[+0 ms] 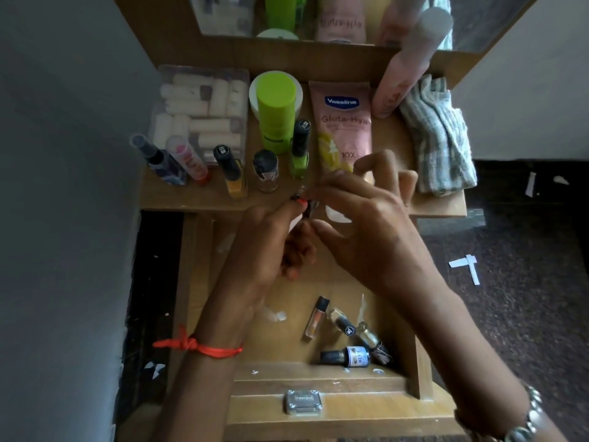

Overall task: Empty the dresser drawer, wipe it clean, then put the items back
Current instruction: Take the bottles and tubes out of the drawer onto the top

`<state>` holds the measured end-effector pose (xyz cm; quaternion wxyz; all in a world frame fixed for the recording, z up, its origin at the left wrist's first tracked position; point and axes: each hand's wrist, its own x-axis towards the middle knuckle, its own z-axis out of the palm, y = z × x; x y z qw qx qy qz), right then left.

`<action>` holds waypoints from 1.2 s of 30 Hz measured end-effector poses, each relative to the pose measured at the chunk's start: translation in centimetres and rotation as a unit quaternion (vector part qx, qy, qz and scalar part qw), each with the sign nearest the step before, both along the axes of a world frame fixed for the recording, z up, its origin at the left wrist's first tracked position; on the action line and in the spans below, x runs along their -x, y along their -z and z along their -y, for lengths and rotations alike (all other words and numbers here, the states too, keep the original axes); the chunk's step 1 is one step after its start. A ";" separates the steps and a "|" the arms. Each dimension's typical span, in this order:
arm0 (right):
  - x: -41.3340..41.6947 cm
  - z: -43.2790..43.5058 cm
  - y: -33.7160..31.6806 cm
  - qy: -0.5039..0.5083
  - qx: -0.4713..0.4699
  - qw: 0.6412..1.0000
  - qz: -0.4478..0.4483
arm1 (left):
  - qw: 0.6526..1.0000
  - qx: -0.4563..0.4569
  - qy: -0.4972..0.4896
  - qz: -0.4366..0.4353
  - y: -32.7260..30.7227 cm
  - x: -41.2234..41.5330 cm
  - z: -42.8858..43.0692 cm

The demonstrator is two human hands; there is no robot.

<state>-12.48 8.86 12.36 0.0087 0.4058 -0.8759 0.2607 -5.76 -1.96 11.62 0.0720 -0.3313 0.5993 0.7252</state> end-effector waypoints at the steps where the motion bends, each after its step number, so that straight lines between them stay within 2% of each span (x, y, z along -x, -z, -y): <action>1: 0.1 0.1 -0.1 -0.007 -0.005 1.000 0.011 | 1.000 0.011 0.001 -0.002 -0.1 0.0 0.0; 6: 0.6 0.8 0.0 -0.029 -0.023 0.999 0.033 | 0.999 0.048 0.003 -0.013 -0.7 -0.1 0.1; 11: 0.9 1.4 0.5 -0.022 -0.021 0.998 0.059 | 0.998 0.011 -0.036 -0.040 -1.0 -0.4 0.3; 16: 1.2 1.5 1.0 0.019 0.003 0.994 0.105 | 0.999 0.018 -0.042 -0.012 -0.5 -1.2 0.5; 31: 0.9 1.8 1.8 0.088 0.020 0.994 0.057 | 0.999 0.027 -0.032 -0.002 1.2 -2.2 0.1; 36: 0.4 1.1 0.6 0.091 0.036 0.995 0.018 | 0.998 0.067 0.019 0.007 3.1 -3.0 0.0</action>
